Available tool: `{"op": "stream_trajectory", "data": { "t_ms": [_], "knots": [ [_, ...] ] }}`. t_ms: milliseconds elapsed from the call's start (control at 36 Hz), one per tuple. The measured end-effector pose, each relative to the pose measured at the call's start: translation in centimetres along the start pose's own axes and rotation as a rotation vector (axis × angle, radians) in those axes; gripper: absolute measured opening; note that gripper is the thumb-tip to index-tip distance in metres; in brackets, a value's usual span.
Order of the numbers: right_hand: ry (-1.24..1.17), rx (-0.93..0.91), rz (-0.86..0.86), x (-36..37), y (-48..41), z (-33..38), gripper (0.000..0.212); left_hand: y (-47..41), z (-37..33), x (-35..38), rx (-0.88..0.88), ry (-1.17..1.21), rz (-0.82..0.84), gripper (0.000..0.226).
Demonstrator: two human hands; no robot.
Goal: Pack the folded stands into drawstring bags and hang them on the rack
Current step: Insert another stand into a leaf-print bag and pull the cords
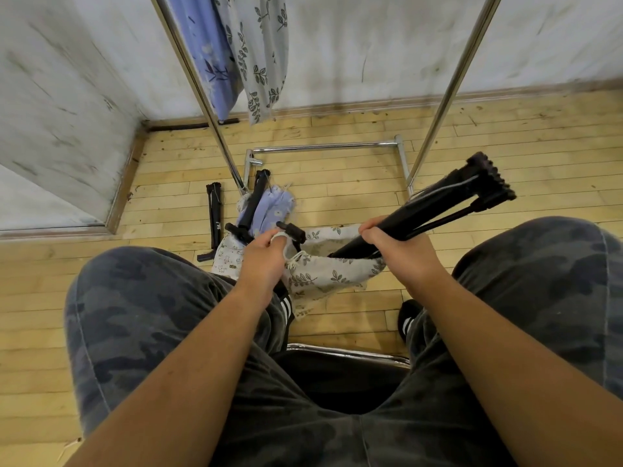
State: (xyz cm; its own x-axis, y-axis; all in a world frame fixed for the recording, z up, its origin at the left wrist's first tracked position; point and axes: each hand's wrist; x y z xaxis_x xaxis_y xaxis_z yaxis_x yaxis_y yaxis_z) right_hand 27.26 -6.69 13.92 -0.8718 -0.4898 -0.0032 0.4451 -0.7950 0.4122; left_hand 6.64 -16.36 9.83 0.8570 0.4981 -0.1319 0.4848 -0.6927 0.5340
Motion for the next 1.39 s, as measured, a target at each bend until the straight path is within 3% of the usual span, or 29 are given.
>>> {"op": "stream_trajectory", "data": {
  "t_ms": [222, 278, 444, 694, 917, 1028, 1194, 1389],
  "knots": [
    [0.088, -0.040, 0.123, 0.4, 0.4, 0.0, 0.011, 0.4, -0.6, -0.1, -0.044, 0.036, -0.024, 0.021],
    [0.151, -0.058, 0.163, 0.4, 0.5, 0.0, 0.012, 0.4, -0.4, -0.1, -0.037, 0.013, -0.014, 0.035],
    [0.400, -0.196, 0.281, 0.8, 0.9, -0.8, 0.007, 0.6, -0.5, 0.3, 0.044, -0.049, 0.054, 0.031],
    [0.393, -0.240, 0.259, 0.6, 0.6, -0.9, 0.008, 0.5, -0.9, 0.2, 0.019, 0.017, -0.005, 0.037],
    [0.425, -0.272, 0.277, 0.7, 0.6, -1.0, 0.014, -0.2, -0.8, -0.1, -0.179, -0.241, 0.001, 0.021],
    [0.405, -0.308, 0.256, 0.6, 0.5, -1.2, 0.015, 0.2, -0.6, 0.0, -0.144, -0.293, 0.012, 0.018],
    [0.340, -0.304, 0.247, 0.4, 0.5, -1.1, 0.010, -0.4, -0.2, -0.4, -0.187, -0.052, 0.099, 0.065],
    [0.369, -0.302, 0.249, 0.4, 0.5, -1.1, 0.013, 0.5, -0.4, 0.0, -0.043, -0.121, 0.164, 0.044]
  ]
}}
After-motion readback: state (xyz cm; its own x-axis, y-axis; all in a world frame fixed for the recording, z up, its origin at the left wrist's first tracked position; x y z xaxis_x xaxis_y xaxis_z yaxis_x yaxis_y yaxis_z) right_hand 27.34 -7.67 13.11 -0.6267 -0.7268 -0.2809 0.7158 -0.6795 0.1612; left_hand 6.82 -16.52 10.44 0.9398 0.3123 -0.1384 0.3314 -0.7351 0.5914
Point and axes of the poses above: each hand's wrist, its own y-axis away from the middle knuckle, its own x-axis out of the palm, z = x × y, and after that the axes turned 8 degrees about z, right-handed
